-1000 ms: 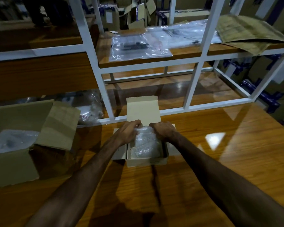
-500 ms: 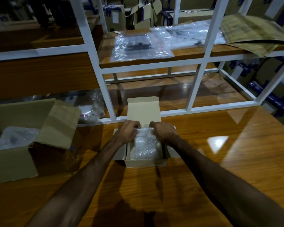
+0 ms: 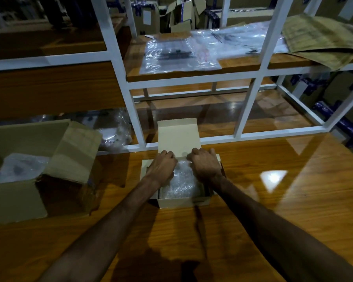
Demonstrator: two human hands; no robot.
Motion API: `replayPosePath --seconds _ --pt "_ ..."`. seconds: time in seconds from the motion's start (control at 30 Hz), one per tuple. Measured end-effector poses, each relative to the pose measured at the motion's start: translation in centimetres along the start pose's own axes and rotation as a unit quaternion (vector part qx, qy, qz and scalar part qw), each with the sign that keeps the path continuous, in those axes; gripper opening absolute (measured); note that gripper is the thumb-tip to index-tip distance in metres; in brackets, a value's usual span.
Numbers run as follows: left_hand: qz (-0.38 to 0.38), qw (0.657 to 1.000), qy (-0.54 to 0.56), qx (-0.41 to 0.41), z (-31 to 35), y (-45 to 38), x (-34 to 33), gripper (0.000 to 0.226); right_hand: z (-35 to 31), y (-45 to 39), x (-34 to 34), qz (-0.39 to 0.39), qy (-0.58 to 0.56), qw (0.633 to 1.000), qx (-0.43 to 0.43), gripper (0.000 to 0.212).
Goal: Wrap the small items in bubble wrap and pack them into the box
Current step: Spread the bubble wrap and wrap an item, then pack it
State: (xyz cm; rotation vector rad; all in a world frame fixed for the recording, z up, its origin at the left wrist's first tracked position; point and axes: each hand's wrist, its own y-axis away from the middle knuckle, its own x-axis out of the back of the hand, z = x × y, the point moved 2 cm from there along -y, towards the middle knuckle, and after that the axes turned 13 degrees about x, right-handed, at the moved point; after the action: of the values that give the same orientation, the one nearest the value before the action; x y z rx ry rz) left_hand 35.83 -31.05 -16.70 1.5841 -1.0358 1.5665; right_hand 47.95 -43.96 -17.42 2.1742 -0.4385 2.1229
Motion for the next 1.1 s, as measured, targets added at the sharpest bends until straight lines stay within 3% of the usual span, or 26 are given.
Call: replayPosePath --seconds 0.17,0.37,0.47,0.6,0.67,0.77,0.9,1.0,1.1 --pt "-0.005 0.993 0.117 0.006 -0.6 2.2 -1.3 0.042 0.0 0.4 -0.8 0.06 -0.021 0.997 0.045 0.02" --pt "-0.064 0.995 0.069 0.038 1.0 3.3 -2.4 0.076 -0.7 1.9 -1.6 0.05 0.007 0.996 0.072 0.025" --pt "-0.051 0.997 0.036 0.038 1.0 3.1 -2.7 0.077 -0.9 2.1 -1.5 0.048 0.011 0.996 0.076 0.024" --pt "-0.001 0.999 0.035 0.011 1.3 3.7 -2.3 0.061 -1.5 1.8 -1.7 0.008 0.051 0.994 0.095 0.023" --pt "-0.004 0.999 0.032 0.02 1.5 3.9 -2.3 0.064 -1.8 1.6 -2.0 -0.013 0.062 0.993 0.099 0.017" --pt "-0.038 0.994 0.089 0.043 1.5 3.9 -2.5 0.048 -2.1 1.3 -2.2 -0.032 0.073 0.992 0.096 0.012" --pt "-0.03 0.992 0.112 0.04 1.4 3.7 -2.3 0.037 -1.8 1.5 -2.4 -0.008 0.052 0.995 0.087 0.009" --pt "-0.011 0.995 0.097 0.038 0.5 3.5 -2.0 0.04 -1.3 2.1 -1.9 -0.026 0.073 0.996 0.048 0.017" --pt "-0.022 0.998 0.052 0.034 -1.1 3.9 -1.8 0.052 -0.8 2.6 -1.4 -0.096 0.059 0.993 0.034 0.035"
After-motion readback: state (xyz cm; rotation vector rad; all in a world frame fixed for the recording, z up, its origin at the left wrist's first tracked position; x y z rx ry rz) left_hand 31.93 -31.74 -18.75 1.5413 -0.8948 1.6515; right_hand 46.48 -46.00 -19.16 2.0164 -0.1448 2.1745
